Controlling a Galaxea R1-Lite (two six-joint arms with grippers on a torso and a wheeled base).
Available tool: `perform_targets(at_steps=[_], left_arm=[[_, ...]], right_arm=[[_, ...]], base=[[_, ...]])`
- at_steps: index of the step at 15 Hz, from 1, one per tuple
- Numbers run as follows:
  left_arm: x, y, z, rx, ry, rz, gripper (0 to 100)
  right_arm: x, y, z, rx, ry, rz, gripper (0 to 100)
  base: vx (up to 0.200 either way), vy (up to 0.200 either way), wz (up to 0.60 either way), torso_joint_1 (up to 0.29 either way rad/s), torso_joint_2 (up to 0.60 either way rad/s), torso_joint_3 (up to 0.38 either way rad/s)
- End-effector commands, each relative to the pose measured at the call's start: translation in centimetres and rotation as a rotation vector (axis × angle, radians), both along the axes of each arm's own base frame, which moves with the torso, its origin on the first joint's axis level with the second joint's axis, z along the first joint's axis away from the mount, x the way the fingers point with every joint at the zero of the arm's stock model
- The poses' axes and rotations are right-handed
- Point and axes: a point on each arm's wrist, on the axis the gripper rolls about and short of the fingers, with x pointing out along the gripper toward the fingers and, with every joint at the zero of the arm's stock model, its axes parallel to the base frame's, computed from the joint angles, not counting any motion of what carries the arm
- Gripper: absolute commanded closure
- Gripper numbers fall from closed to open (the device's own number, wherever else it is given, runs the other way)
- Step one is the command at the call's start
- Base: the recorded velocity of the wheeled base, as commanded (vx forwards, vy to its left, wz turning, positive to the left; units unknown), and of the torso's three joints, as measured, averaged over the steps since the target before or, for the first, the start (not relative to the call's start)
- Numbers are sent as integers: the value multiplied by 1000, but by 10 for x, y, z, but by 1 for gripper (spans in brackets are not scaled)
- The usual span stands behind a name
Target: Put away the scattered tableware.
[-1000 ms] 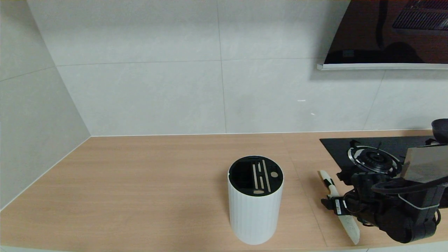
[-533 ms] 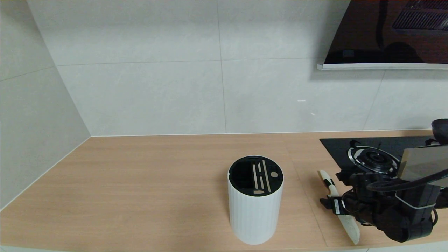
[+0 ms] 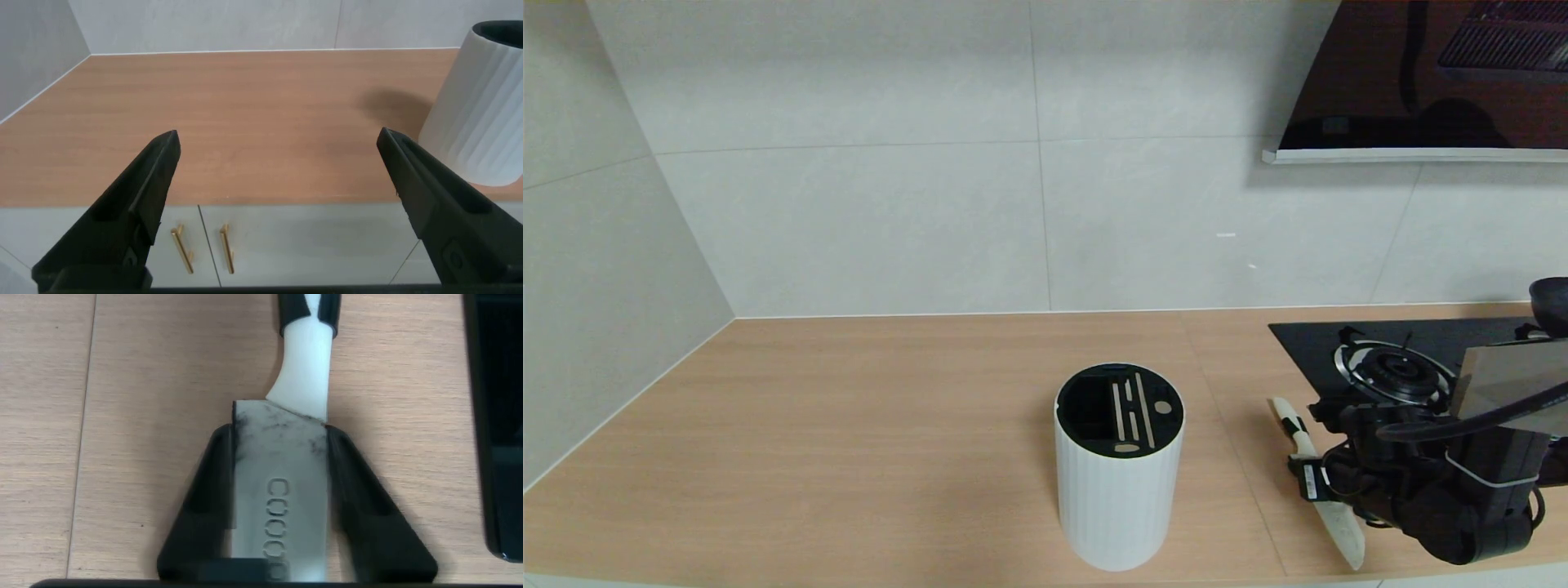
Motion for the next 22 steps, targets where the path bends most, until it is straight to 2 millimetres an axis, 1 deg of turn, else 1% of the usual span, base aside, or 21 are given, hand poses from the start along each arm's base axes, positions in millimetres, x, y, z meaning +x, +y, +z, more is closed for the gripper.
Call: perform_targets(at_steps=[1,4,6,7,10,13,14,15,16,17,20,21,22], left_arm=[[0,0,0,0,0,1,0],[0,0,0,0,0,1,0],[0,0,0,0,0,1,0],[0,0,0,0,0,1,0],[0,0,0,0,0,1,0],[0,0,0,0,0,1,0],[0,0,0,0,0,1,0],[0,0,0,0,0,1,0],[0,0,0,2,0,1,0],[0,0,0,3,0,1,0],[0,0,1,5,-9,16,0],[0,1,3,3,-29,35,0],[0,1,5,2,-49,45,0]], right_arm=[[0,0,-1,-1,3,0,100],[-1,0,1,0,0,1,100],[-1,0,9,2,-18,1,100],[-3,0,20,5,-47,1,100],[-8,2,39,10,-91,11,100],[-19,4,66,14,-158,27,100],[-20,4,72,16,-176,30,100],[-27,8,89,10,-226,53,100],[-31,11,99,10,-256,67,100],[-37,17,114,17,-302,89,100],[-61,30,155,41,-368,150,100],[-67,32,165,47,-384,165,100],[-71,33,171,50,-394,174,100]], base=[[0,0,0,0,0,0],[0,0,0,0,0,0],[0,0,0,0,0,0],[0,0,0,0,0,0],[0,0,0,0,0,0],[0,0,0,0,0,0],[0,0,0,0,0,0],[0,0,0,0,0,0],[0,0,0,0,0,0],[0,0,0,0,0,0],[0,0,0,0,0,0],[0,0,0,0,0,0],[0,0,0,0,0,0]])
